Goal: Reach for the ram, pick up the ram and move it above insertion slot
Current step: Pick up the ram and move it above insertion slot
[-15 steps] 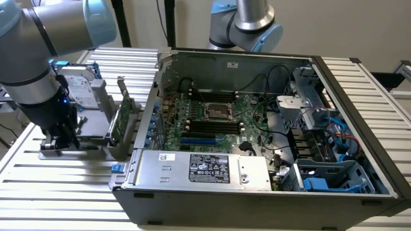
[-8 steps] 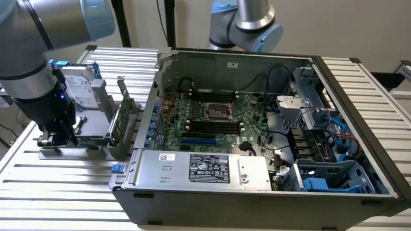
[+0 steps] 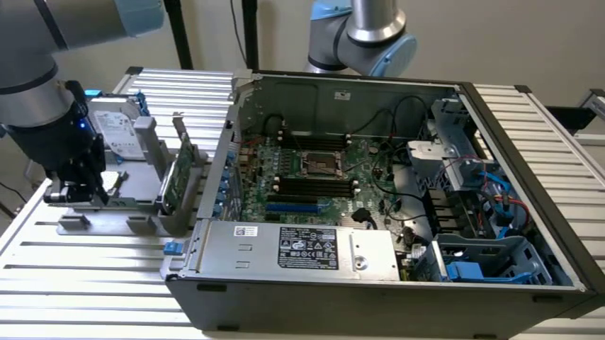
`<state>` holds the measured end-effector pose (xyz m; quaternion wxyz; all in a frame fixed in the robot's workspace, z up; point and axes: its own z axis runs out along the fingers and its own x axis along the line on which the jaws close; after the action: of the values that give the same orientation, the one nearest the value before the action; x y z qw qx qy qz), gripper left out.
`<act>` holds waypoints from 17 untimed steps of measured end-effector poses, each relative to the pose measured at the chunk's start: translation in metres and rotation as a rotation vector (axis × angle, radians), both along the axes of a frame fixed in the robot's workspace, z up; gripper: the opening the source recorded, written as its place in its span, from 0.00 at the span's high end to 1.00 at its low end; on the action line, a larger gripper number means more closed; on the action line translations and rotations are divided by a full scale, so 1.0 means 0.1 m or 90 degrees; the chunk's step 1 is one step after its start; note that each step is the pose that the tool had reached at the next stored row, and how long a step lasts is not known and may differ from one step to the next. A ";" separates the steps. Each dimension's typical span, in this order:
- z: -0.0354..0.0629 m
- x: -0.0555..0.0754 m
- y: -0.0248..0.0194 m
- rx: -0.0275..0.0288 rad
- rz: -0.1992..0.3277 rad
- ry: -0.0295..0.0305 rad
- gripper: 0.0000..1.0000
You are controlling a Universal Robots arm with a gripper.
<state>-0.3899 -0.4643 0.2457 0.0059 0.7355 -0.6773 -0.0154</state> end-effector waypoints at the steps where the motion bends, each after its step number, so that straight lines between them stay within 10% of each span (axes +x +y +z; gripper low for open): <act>1: 0.045 0.01 0.000 0.0000 0.000 0.0001 0.86; 17: 0.700 0.53 0.002 0.0008 0.000 -0.0001 0.86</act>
<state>-0.3368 -0.4641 0.3156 0.0054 0.7354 -0.6774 -0.0158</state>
